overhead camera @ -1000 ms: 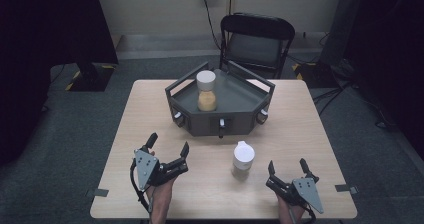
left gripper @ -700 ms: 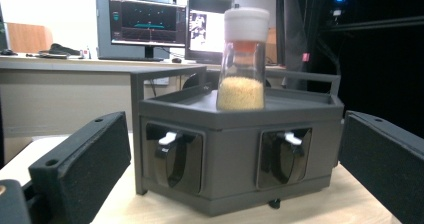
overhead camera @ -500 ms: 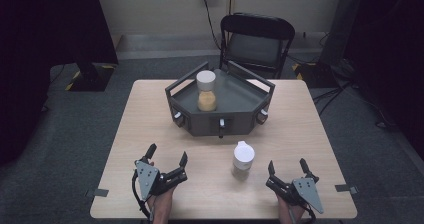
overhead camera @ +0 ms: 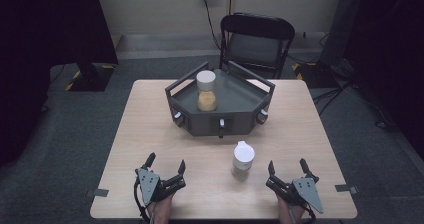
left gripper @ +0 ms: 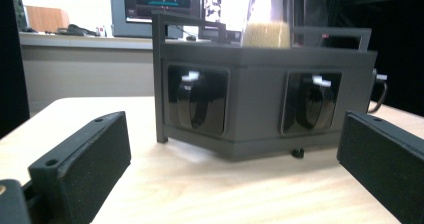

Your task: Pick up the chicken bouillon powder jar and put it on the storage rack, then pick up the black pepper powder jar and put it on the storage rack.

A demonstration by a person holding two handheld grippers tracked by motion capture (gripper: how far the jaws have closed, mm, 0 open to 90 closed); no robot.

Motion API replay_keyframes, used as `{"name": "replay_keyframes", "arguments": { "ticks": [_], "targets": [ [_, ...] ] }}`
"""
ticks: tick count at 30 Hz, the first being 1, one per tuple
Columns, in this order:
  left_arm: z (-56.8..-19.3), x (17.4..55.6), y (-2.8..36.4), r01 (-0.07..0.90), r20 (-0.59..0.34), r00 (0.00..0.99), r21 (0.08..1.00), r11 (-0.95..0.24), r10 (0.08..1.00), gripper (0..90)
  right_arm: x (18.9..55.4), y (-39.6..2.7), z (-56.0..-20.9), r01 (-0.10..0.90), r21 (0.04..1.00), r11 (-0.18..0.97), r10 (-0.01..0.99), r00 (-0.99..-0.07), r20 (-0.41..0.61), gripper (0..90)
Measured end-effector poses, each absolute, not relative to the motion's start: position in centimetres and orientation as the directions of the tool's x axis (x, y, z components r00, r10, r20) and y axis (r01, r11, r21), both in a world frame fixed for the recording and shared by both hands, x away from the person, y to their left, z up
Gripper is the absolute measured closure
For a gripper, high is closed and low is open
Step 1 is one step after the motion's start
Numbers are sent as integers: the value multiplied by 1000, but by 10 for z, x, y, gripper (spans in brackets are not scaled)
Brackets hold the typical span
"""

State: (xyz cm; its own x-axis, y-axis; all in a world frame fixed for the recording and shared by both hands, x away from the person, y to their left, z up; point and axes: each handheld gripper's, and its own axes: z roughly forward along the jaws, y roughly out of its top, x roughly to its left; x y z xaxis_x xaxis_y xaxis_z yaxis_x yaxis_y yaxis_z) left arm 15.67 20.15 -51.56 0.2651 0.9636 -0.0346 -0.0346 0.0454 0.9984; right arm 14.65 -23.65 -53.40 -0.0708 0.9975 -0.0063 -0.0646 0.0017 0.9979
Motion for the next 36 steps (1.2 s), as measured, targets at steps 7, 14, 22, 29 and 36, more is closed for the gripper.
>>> {"name": "replay_keyframes", "arguments": {
  "ticks": [7,14,22,29,36],
  "targets": [
    [-526,160,200,-18,-23,262,999,29,965,0,147,-236,-534,-65,998,2,997,-71,-6,2],
    [-530,156,193,-51,22,245,999,-9,969,0,146,-236,-534,-65,998,2,997,-71,-7,2],
    [-531,156,192,-52,11,236,999,2,972,1,146,-236,-534,-64,998,2,998,-67,-6,2],
    [-531,156,192,-53,10,235,999,3,972,1,147,-236,-534,-63,998,1,998,-70,-5,2],
    [-531,156,191,-53,10,232,999,3,973,1,147,-241,-534,-67,998,3,995,-99,-10,0]
  ]
}}
